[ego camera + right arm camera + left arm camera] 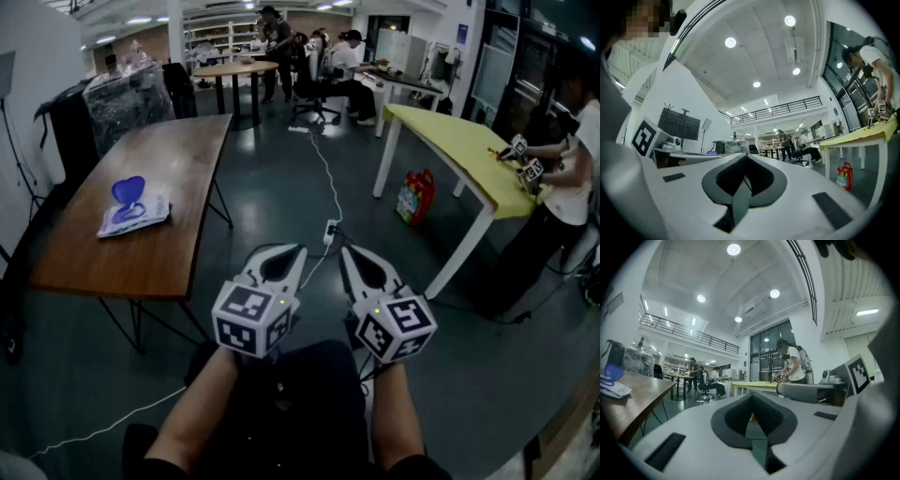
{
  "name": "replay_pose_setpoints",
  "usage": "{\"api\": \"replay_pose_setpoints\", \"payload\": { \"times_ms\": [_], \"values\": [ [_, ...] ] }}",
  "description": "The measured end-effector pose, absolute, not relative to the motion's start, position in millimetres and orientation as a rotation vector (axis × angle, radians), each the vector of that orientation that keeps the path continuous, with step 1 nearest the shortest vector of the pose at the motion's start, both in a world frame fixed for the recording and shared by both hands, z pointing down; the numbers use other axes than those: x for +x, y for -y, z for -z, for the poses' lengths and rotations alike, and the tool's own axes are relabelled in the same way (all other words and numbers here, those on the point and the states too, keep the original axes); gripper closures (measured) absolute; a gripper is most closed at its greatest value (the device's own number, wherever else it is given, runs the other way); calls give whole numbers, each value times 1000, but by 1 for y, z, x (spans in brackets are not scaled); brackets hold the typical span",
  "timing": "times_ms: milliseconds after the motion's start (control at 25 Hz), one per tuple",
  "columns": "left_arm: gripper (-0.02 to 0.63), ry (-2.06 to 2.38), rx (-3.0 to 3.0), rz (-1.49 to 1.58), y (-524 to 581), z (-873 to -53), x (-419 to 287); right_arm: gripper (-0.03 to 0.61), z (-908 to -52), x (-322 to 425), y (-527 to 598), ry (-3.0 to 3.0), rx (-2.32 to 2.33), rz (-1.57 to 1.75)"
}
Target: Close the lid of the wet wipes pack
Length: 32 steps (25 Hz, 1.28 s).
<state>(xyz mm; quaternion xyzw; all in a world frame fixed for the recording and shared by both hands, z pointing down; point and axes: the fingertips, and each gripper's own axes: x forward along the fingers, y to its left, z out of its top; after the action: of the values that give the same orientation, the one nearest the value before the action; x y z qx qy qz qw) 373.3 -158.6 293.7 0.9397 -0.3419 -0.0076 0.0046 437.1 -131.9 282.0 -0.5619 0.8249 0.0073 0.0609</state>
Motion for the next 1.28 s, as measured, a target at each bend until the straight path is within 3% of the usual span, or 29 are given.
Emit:
{"api": "replay_pose_setpoints", "payload": {
  "times_ms": [1280],
  "values": [
    [607, 1123, 2952, 5, 170, -291, 332, 572, -279, 399, 146, -2536, -1631, -46]
  ]
}}
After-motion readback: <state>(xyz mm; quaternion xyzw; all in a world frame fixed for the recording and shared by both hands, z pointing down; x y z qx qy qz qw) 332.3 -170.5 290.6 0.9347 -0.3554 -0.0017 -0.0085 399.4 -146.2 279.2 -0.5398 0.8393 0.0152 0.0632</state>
